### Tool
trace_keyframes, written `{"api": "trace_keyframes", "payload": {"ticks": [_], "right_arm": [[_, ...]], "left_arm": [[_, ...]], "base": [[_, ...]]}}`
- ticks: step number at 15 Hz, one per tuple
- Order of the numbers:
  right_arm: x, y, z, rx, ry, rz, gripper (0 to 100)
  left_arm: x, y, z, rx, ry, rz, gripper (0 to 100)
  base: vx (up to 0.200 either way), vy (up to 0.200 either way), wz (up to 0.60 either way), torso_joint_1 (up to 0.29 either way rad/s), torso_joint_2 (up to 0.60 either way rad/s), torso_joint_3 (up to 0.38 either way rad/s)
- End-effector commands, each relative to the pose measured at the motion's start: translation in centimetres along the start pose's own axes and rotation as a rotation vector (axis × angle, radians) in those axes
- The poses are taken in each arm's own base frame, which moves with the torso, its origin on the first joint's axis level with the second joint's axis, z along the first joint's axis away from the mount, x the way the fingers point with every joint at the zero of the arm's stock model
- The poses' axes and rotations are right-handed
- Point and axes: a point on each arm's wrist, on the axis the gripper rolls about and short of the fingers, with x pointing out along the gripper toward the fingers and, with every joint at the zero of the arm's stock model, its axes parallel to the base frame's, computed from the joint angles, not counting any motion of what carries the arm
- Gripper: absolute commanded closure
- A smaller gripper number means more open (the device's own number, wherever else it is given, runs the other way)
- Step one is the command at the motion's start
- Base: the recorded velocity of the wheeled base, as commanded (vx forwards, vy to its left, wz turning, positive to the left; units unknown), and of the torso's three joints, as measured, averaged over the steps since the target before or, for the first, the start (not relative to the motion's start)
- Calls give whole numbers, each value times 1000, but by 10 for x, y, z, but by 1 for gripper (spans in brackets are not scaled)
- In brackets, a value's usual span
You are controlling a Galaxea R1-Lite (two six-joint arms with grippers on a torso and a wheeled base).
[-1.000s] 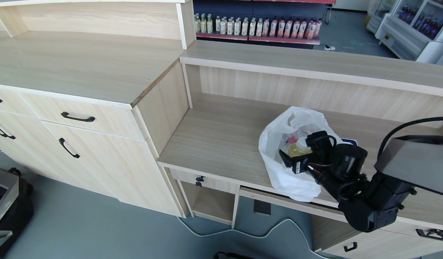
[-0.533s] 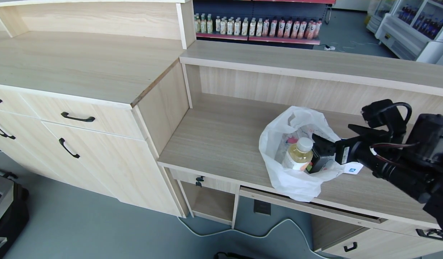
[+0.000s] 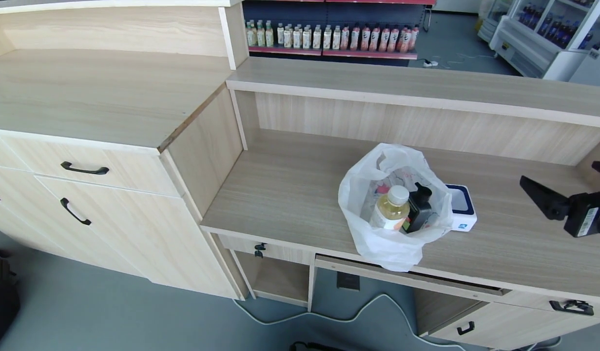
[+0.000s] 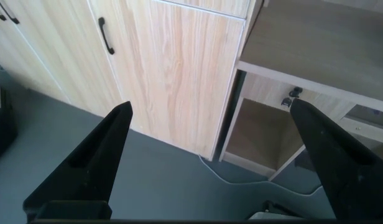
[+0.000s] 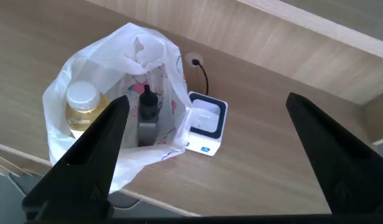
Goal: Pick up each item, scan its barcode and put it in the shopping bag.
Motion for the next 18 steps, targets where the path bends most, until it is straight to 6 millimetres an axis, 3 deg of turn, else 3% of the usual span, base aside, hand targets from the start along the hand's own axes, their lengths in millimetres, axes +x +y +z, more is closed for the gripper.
{"api": "trace_keyframes", "payload": {"ticks": [1,6,11,13,17,18], "right_arm": [[-10,-4,7,40,-43,-19,0],[-29,-14,3,159,0,-101,0],[-66,-21,-10,280,15,-185,0],[-100,-16,-26,320,53,-220,0],[-142,4,-89,285,87,-124,0],[-151,5,-92,291,70,-127,0]], "left_arm": [[0,0,0,-1,-1,1,0],[0,0,0,-1,-1,1,0],[0,0,0,-1,-1,1,0],[0,0,0,-1,-1,1,0],[0,0,0,-1,-1,1,0],[0,0,0,-1,0,1,0]], "base": [[0,0,0,0,0,0],[0,0,0,0,0,0],[0,0,0,0,0,0],[0,0,0,0,0,0],[0,0,0,0,0,0],[0,0,0,0,0,0]]}}
